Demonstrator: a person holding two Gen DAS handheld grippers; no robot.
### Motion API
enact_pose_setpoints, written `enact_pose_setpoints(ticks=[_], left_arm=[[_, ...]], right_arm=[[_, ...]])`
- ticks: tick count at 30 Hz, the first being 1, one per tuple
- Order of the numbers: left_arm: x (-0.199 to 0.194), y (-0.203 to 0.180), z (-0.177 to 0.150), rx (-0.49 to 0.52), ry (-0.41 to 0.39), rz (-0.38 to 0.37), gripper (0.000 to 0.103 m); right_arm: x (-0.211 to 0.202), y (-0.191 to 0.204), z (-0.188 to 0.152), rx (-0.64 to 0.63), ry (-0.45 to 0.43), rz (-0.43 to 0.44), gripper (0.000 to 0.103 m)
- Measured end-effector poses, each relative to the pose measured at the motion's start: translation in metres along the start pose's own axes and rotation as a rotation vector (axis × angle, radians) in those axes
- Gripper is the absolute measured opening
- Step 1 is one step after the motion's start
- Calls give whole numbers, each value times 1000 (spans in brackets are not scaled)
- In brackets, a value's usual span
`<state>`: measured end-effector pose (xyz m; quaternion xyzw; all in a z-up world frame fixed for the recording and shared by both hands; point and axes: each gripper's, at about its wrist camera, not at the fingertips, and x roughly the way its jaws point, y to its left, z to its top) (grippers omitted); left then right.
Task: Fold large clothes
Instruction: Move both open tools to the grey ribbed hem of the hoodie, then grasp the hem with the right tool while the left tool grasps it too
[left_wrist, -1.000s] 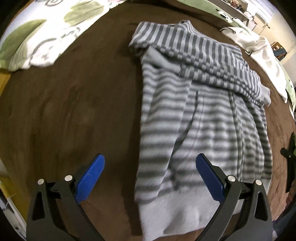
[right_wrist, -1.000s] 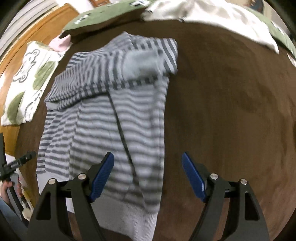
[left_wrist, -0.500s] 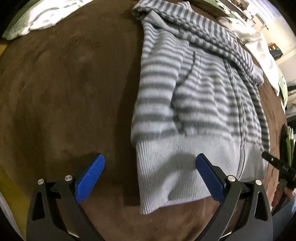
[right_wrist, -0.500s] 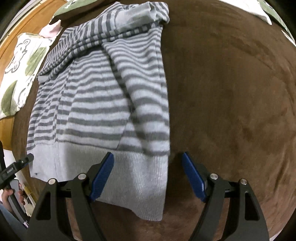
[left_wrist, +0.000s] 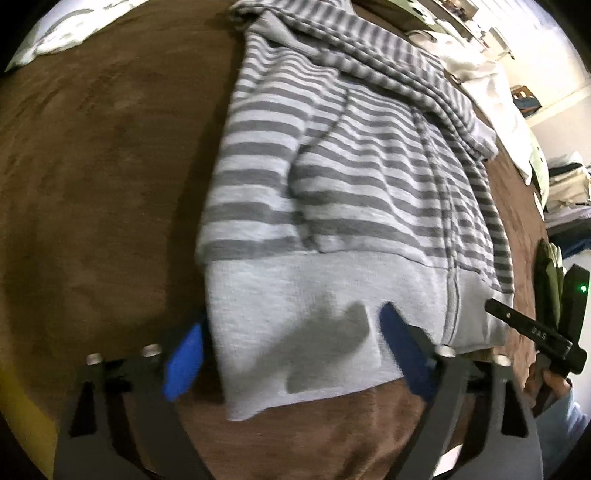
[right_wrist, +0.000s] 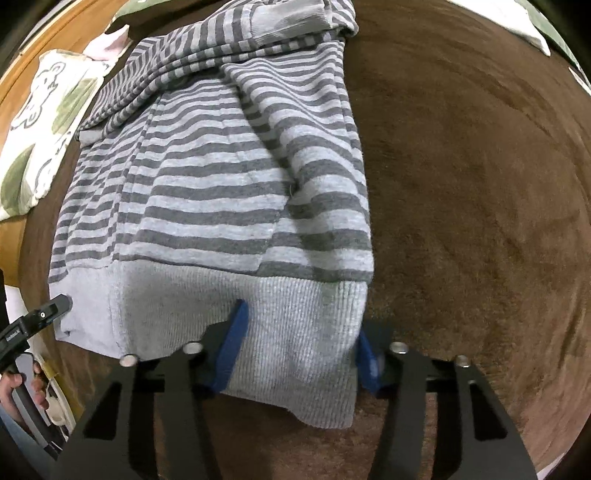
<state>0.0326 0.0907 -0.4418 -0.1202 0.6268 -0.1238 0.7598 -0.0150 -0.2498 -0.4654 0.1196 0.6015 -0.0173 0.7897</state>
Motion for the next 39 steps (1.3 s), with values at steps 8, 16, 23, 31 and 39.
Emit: enact_pose_setpoints(ticks=[8,16,23,31,39], left_arm=[[-2,10,5,-110,-12,-85,29],[-13,7,3,-102,-28,-76,16],[-33,3,11,-67,-55,-91,14],[-70,-20,24,-8,-143,-57,13],[-107,-45,54,-4,-245,-47,13]], right_arm=[[-1,1,2,17,11,16,14],[-16,18,9,-68,25,-57,8],[-38,29,13,-100,-11,-70,7],[-73,37,27,-128,-59,-65,6],[-128,38,61,-120,-152,-44,6]])
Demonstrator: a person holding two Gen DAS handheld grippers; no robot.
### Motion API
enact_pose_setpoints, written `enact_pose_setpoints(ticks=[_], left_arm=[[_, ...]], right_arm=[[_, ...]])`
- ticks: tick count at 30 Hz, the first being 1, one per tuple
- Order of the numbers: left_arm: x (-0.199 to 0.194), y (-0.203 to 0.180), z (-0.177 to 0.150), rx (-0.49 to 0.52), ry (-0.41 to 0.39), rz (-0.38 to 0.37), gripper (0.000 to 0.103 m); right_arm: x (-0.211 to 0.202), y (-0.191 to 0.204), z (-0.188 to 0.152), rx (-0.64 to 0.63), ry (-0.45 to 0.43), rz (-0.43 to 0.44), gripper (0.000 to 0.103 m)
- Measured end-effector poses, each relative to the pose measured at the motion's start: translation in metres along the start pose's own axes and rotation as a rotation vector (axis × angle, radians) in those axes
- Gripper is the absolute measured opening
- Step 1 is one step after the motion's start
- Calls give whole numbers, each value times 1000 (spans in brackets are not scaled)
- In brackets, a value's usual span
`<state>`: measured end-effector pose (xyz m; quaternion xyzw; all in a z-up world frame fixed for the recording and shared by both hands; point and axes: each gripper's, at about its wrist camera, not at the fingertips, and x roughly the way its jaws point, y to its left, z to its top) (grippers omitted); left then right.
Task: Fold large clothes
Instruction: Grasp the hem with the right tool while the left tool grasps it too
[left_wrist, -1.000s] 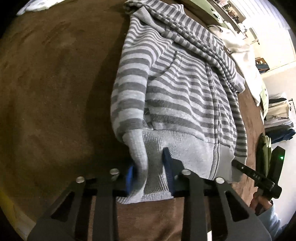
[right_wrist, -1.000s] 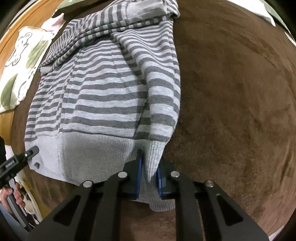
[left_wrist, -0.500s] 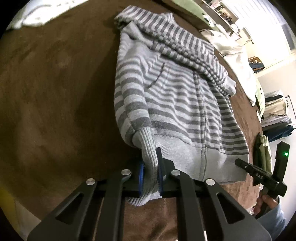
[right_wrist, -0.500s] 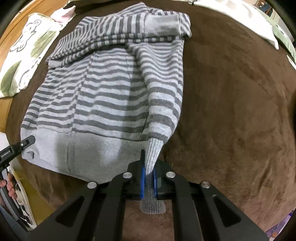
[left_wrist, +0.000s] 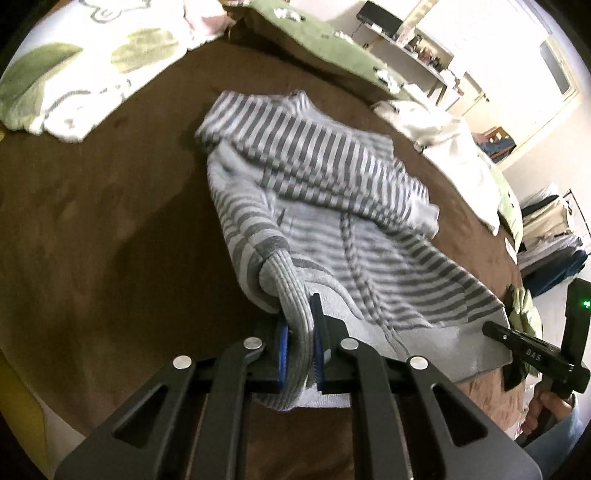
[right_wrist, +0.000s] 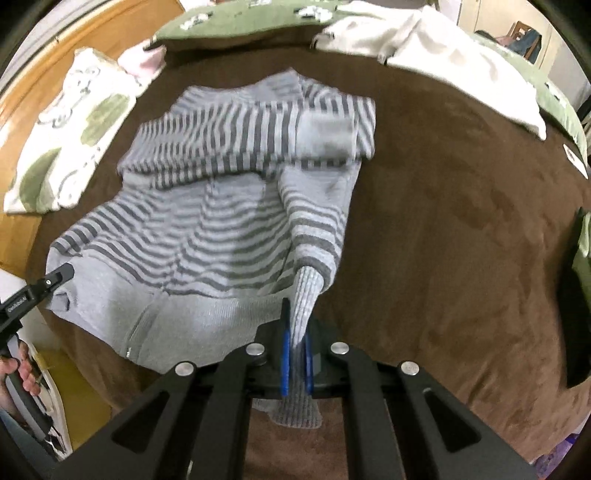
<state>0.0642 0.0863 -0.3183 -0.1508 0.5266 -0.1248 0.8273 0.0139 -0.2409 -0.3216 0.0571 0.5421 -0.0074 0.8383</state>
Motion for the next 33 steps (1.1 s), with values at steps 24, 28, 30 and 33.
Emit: enact_pose_setpoints(ticks=[24,28,30,33], left_arm=[[33,-48,170,-57,-300,-6,13],[53,-42,191,-54,-305,-24,13],[66,-40,202,-40,-298,-24,13],[85,-36,217,-21,-281,-20,13]], right_arm=[[26,-25,206,64,-243,75,6],[47,-24,225,58,-258,50,5],[61,-24,233,62,-257,37,5],[83,-24,244,83,-255,24,6]])
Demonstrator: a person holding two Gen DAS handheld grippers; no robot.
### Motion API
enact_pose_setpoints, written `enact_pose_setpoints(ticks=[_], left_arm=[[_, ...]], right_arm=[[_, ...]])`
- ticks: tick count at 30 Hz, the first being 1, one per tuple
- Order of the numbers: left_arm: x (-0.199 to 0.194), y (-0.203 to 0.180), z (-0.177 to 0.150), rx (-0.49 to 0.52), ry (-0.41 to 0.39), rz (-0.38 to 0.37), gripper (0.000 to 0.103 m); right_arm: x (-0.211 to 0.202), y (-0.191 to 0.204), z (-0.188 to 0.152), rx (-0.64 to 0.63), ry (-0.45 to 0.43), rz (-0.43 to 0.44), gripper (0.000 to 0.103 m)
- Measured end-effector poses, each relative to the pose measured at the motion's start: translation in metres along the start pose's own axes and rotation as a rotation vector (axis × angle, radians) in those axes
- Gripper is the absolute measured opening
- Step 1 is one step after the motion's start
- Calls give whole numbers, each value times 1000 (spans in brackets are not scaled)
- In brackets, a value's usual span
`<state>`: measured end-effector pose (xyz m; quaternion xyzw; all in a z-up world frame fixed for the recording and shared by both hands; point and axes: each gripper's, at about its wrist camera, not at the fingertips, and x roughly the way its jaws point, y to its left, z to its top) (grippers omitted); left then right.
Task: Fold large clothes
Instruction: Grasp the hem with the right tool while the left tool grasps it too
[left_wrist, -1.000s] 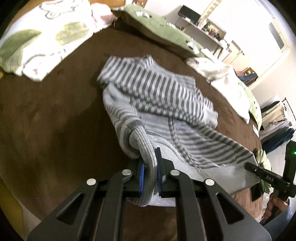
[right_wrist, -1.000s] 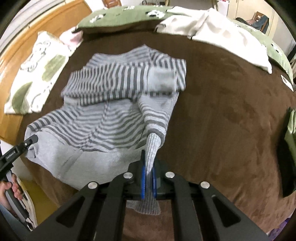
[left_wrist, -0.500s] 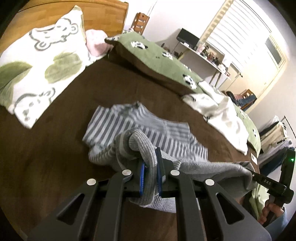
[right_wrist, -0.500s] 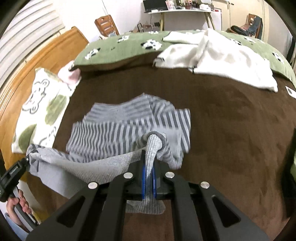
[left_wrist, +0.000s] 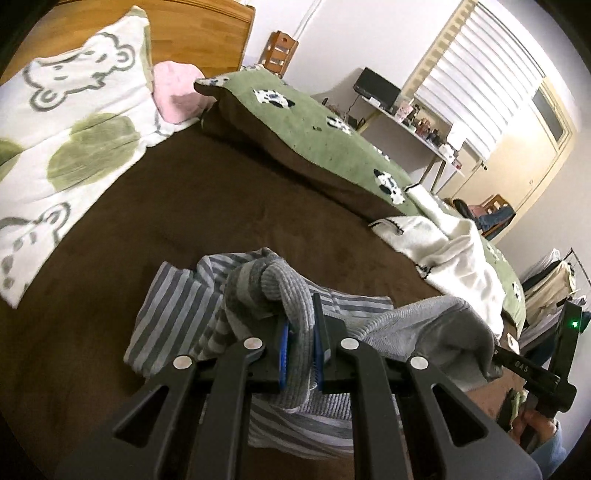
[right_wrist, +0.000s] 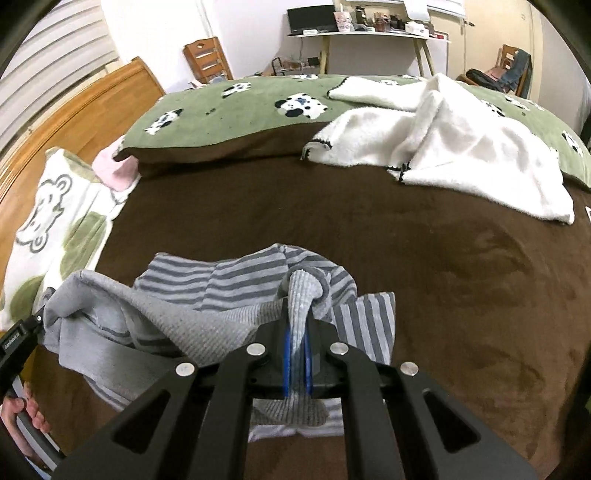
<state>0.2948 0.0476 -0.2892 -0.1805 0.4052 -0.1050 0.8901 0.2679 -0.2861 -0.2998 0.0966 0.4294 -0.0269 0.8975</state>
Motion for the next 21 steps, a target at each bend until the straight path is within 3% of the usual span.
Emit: enact_pose_setpoints(ticks=[13,16,21], left_arm=[[104,22,12,29,98,101,22],[123,30,8,7,124,117,29],[139,33,0,40,128,139,32]], right_arm=[[111,-7,11,30,76,-31,6],[133,-11,8,48,110,-29,7],[150,-11,4,41,125,-36,7]])
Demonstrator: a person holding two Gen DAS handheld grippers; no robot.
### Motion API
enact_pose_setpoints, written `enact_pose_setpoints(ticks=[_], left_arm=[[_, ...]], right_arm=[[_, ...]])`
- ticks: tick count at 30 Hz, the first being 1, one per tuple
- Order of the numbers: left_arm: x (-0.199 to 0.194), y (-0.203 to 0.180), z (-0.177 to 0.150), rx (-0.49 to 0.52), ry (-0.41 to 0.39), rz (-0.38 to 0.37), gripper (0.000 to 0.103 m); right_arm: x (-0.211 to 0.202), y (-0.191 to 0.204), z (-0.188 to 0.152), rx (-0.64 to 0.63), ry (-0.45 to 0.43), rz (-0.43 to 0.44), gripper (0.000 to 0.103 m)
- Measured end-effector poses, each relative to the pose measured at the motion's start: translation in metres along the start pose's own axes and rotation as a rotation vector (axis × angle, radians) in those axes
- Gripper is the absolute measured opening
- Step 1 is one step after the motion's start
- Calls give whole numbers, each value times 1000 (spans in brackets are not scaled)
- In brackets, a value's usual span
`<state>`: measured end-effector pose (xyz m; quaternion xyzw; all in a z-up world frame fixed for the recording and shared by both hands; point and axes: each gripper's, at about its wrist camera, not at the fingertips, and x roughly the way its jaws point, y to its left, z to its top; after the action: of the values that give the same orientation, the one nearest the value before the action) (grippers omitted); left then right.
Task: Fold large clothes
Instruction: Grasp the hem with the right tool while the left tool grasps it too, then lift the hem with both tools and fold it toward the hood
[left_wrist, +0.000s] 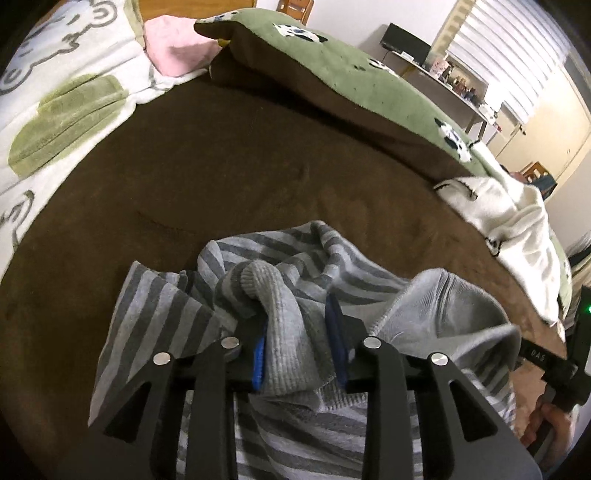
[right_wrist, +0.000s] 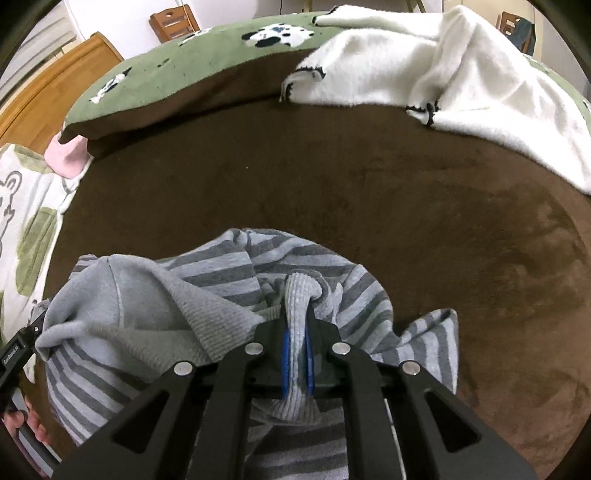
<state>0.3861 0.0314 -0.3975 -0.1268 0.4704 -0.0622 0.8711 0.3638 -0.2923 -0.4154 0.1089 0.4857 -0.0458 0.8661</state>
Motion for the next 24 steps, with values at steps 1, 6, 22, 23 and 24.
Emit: enact_pose_setpoints(ticks=[1,6,22,23,24], left_arm=[[1,-1,0,4,-1,1,32],[-1,-2,7,-15,14,-52,61],[-19,-2,26,166,75,-15,96],[-15,-3,24,184,78,-19,96],[-8,-4,23,210,92,-25,95]], right_arm=[[-1,0,-1,1,-2,1,8],[-10,-7,6,37,0,34,43],[-56,-9,17,-205,-97,26,87],[-52,-5,15,-234,-97,21,87],[-48,-1,14,-265,-99,20,87]])
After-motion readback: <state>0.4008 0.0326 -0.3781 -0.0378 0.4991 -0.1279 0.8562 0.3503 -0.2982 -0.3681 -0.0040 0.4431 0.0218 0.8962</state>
